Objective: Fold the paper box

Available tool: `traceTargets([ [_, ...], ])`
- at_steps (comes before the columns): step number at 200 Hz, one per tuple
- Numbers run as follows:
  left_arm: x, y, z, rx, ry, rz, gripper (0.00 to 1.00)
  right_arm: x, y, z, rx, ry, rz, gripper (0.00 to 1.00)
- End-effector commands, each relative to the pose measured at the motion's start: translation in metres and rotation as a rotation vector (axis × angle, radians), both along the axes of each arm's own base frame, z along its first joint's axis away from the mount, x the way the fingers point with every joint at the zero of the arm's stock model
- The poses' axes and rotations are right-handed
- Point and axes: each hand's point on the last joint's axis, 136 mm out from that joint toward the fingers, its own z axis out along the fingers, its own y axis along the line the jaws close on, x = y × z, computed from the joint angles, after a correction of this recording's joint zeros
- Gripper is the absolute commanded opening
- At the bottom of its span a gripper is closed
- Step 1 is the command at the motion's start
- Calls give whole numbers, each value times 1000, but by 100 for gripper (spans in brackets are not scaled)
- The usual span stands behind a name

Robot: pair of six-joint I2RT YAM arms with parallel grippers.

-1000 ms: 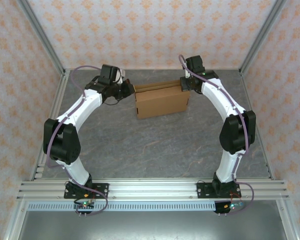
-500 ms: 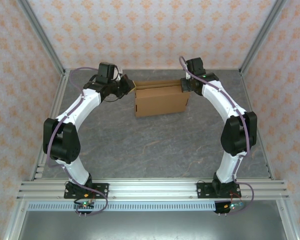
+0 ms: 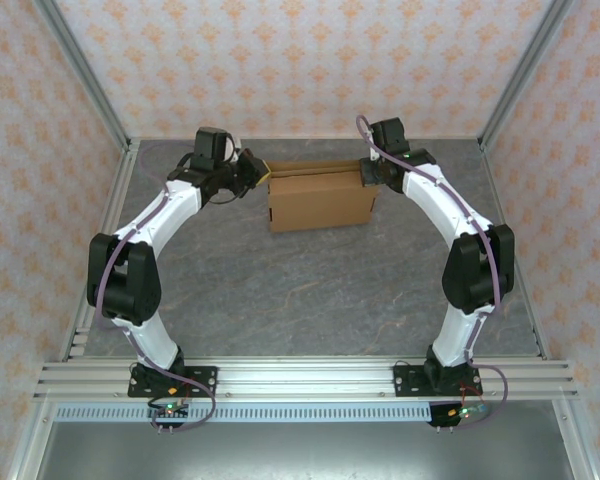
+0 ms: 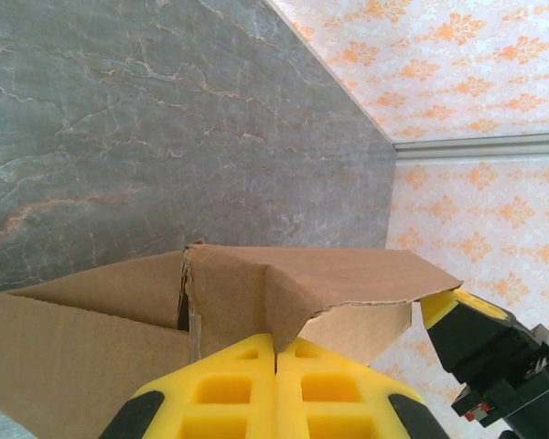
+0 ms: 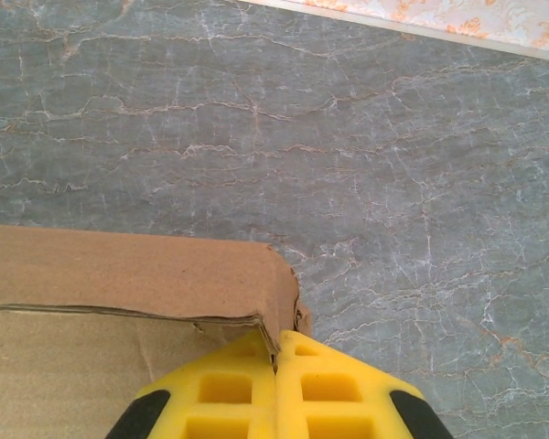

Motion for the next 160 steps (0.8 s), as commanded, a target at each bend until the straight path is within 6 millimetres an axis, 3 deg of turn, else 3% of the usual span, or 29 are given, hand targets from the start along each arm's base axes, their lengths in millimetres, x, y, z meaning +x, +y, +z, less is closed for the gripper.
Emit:
traceTargets([
  [1,7,-4,4,-58,-12,-3,0,-48,-6,-66,-79,271,18,2],
  [60,-9,5,-10,85,-18,-65,0,-46,-4,-64,-72,268,17,2],
  [160,-39,3,-28,250,-102,-210,0,-43,5,-59,-9,272,8,1],
])
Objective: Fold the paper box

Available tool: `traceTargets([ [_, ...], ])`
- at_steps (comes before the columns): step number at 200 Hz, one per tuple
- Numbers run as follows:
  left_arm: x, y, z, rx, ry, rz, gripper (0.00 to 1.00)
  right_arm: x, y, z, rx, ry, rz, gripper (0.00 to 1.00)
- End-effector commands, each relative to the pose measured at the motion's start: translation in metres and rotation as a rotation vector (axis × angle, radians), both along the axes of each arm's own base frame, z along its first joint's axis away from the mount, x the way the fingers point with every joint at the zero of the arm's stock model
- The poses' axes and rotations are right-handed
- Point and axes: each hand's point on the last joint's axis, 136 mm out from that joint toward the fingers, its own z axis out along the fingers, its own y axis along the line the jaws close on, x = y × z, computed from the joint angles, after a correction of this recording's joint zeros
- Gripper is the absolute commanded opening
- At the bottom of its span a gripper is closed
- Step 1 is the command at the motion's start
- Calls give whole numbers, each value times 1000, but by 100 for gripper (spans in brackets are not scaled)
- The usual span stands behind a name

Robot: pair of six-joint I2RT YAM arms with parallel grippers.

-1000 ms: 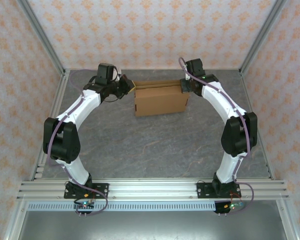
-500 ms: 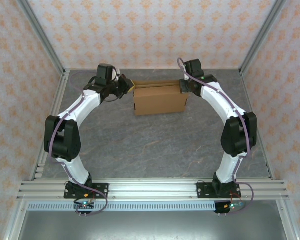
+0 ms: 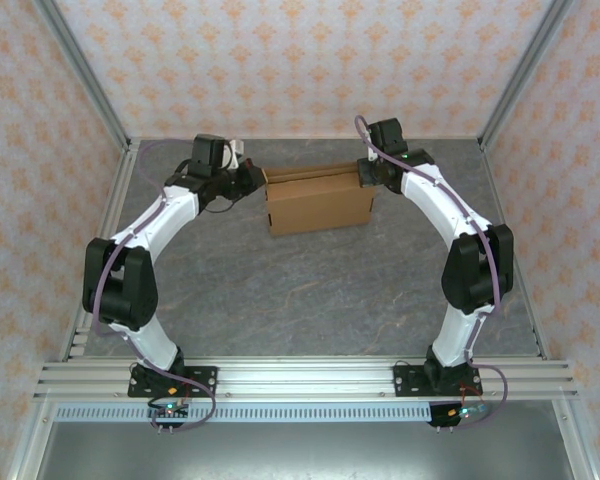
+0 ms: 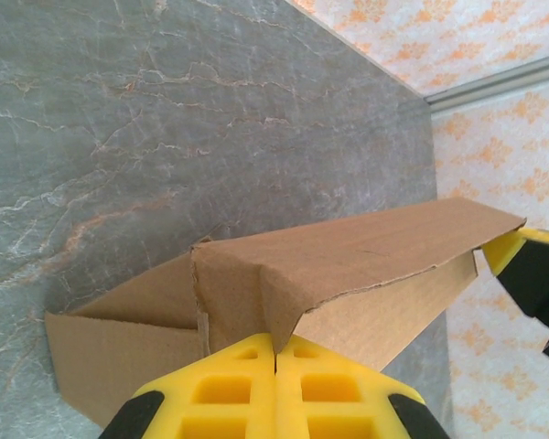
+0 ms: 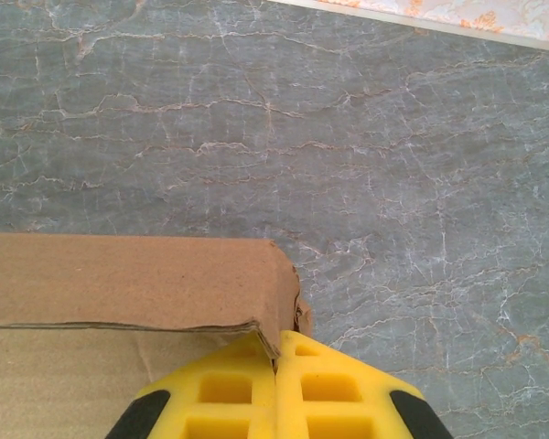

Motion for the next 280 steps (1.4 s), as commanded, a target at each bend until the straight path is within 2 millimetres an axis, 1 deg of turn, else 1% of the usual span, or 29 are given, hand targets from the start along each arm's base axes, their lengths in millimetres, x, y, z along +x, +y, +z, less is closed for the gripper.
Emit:
traceTargets([
  [1,-20,-1,-15,74,24,-51,0,-41,-2,-59,-32,264,9,1],
  [42,-27,3,-24,116,14,-70,0,-41,-3,-55,-25,261,0,1],
  [102,-30,4,-26,165,-10,-80,0,-41,-2,-53,28,258,0,1],
  [195,-37,6,-38,240,-4,-92,0,-42,-6,-56,56,274,18,1],
  [214,-40,6,-39,271,-6,-94,0,-42,-3,-51,115,269,25,1],
  [237,-41,10,-40,294,-12,-71,0,-41,6,-43,215,261,42,2],
  [280,-42,10,-43,310,-6,-70,0,-38,16,-28,299,259,64,1],
])
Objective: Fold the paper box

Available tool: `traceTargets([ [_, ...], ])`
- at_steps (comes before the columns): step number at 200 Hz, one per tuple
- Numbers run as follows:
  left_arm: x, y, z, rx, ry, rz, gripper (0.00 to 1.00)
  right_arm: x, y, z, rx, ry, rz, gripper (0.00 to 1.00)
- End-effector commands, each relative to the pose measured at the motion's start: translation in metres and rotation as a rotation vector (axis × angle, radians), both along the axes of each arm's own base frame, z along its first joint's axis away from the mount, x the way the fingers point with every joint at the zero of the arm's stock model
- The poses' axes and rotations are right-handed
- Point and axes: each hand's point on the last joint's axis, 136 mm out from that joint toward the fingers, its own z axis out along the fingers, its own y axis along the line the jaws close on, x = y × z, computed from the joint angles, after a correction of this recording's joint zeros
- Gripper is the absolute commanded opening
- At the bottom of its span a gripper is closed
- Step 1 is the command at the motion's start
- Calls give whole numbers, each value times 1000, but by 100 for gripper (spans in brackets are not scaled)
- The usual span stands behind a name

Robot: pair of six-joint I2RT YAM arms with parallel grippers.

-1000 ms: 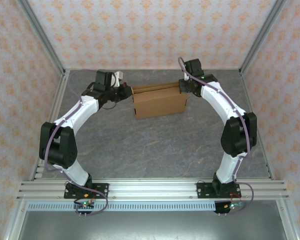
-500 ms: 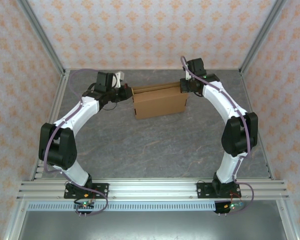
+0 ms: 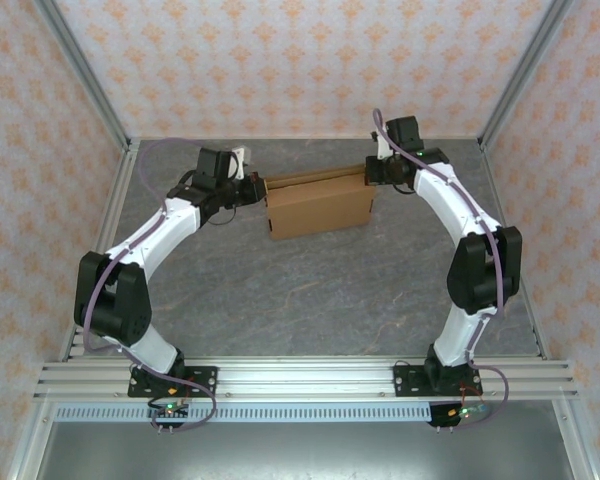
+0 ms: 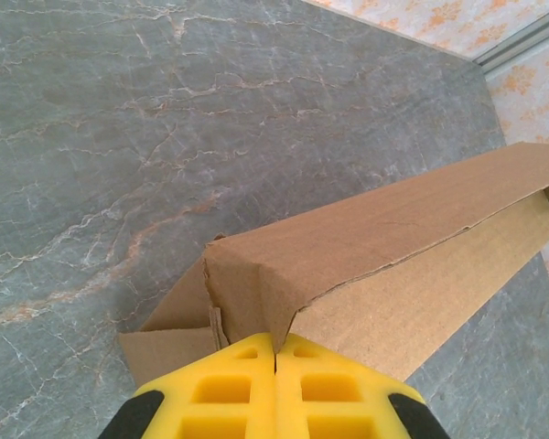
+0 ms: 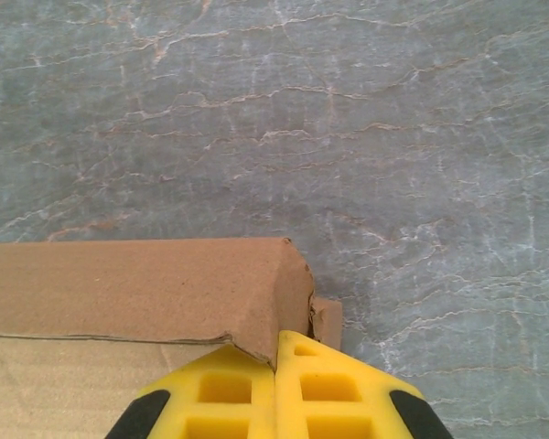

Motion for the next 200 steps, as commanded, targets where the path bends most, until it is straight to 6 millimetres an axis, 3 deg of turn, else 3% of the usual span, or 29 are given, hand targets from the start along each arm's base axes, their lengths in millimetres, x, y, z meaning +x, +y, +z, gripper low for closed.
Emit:
traceTargets([
  [1,-22,10,-37,87,123,7,0,-33,13,-30,63,192,38,1],
  [200,-32,11,-50,154,128,-2,0,-23,13,13,148,188,-10,1],
])
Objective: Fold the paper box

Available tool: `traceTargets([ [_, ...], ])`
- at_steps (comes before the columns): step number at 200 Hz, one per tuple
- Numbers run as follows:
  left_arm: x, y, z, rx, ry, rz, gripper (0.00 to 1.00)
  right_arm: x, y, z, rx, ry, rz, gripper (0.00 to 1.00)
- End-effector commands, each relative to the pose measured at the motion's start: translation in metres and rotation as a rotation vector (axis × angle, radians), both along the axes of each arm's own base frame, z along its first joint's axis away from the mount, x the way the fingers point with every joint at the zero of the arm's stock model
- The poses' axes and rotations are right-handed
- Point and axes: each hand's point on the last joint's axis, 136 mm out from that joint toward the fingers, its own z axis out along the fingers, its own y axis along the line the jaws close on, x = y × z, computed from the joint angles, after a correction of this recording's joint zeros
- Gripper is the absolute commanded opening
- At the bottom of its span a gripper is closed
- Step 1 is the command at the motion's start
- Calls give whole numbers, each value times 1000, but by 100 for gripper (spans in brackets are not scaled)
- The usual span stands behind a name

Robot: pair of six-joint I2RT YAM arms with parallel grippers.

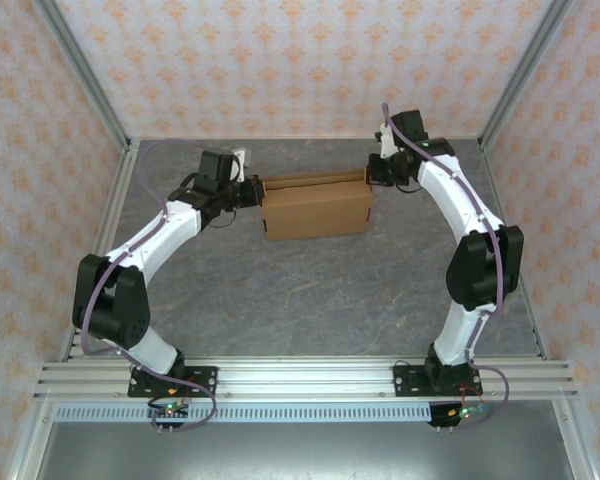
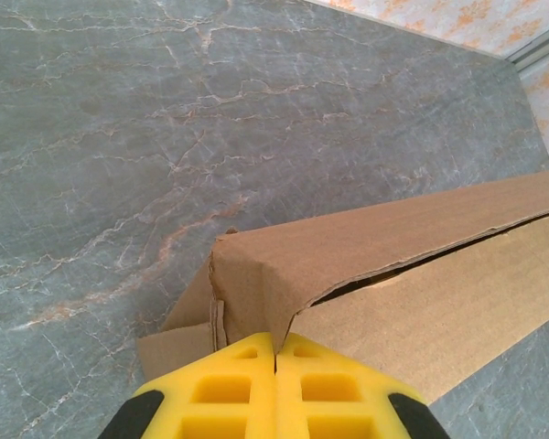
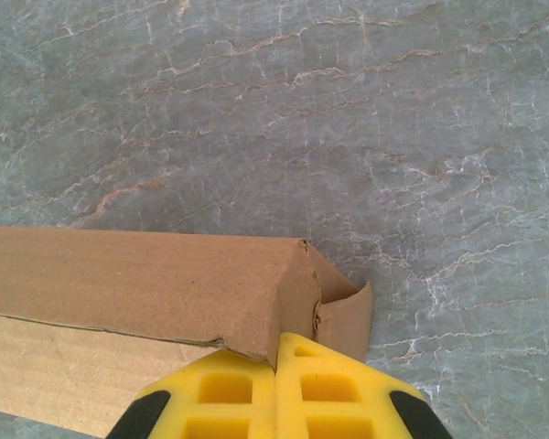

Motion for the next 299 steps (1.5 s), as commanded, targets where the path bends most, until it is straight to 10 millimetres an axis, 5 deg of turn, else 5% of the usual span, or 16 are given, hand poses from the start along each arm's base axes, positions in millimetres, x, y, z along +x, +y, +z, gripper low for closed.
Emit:
traceTargets([
  [1,-29,6,-46,81,155,-14,0,-3,9,5,49,34,8,1],
  [106,-31,8,-46,109,148,-15,0,4,20,17,170,44,10,1],
  [299,-34,16,-53,159,151,5,0,11,-2,17,208,91,-30,1],
])
